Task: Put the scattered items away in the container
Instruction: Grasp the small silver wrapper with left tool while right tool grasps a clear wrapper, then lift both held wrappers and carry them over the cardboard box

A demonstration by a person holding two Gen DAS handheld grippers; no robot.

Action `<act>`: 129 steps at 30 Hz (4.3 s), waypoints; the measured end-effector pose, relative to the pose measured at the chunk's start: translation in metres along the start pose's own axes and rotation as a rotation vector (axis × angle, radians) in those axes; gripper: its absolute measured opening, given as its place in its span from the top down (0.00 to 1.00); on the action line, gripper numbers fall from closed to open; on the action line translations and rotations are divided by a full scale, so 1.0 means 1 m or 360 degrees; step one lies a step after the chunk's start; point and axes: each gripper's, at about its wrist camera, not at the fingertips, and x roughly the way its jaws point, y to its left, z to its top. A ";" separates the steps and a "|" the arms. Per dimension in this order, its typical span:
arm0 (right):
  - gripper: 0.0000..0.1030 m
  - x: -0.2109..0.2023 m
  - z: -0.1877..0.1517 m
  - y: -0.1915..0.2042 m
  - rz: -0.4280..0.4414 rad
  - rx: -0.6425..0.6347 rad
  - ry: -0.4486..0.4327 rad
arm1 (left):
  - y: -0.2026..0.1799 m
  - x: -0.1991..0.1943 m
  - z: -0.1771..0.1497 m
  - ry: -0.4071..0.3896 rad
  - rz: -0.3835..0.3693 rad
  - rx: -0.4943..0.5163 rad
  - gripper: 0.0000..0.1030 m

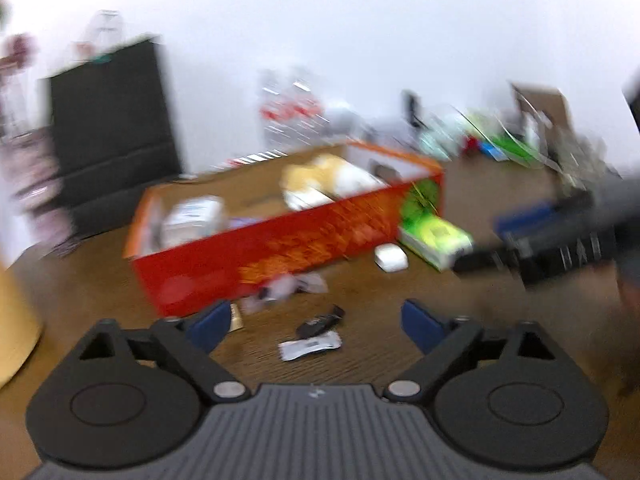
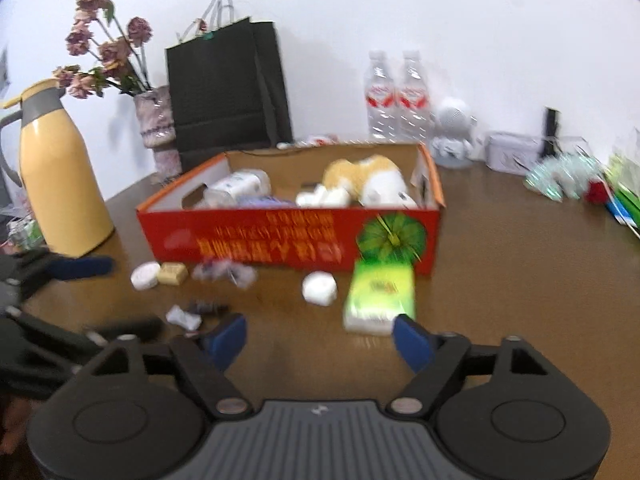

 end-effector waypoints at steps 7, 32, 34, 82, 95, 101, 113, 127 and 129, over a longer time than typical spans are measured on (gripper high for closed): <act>0.34 0.028 0.021 0.027 0.0180 -0.0180 0.0019 | 0.023 0.039 -0.007 0.0174 -0.0146 -0.0111 0.54; 0.81 0.101 0.029 0.060 0.0191 -0.0430 0.0197 | 0.079 0.024 -0.015 0.0203 -0.0080 -0.0513 0.27; 0.71 0.102 0.033 0.062 0.0164 -0.0467 0.0169 | 0.079 0.029 -0.009 0.0197 -0.0113 -0.0563 0.28; 0.88 0.091 0.018 0.053 0.0186 -0.0396 0.0245 | 0.061 -0.003 -0.010 0.0107 0.0152 -0.0604 0.99; 0.88 -0.025 -0.023 0.041 0.0145 -0.0156 0.0026 | -0.018 -0.056 -0.014 0.0078 0.0059 -0.0629 0.99; 0.88 -0.051 -0.056 0.036 0.0107 -0.0129 0.0048 | -0.037 -0.074 -0.016 0.0029 0.0299 -0.0514 0.93; 0.88 -0.056 -0.060 0.030 0.0126 -0.0095 0.0002 | 0.039 -0.016 -0.029 0.0343 0.0309 -0.0582 0.88; 0.88 -0.063 -0.063 0.053 0.0096 -0.0157 -0.0075 | -0.051 -0.085 -0.037 0.0091 0.0356 -0.0614 0.90; 0.88 -0.066 -0.070 0.060 0.0110 -0.0187 -0.0061 | -0.063 -0.090 -0.037 0.0074 0.0352 -0.0576 0.90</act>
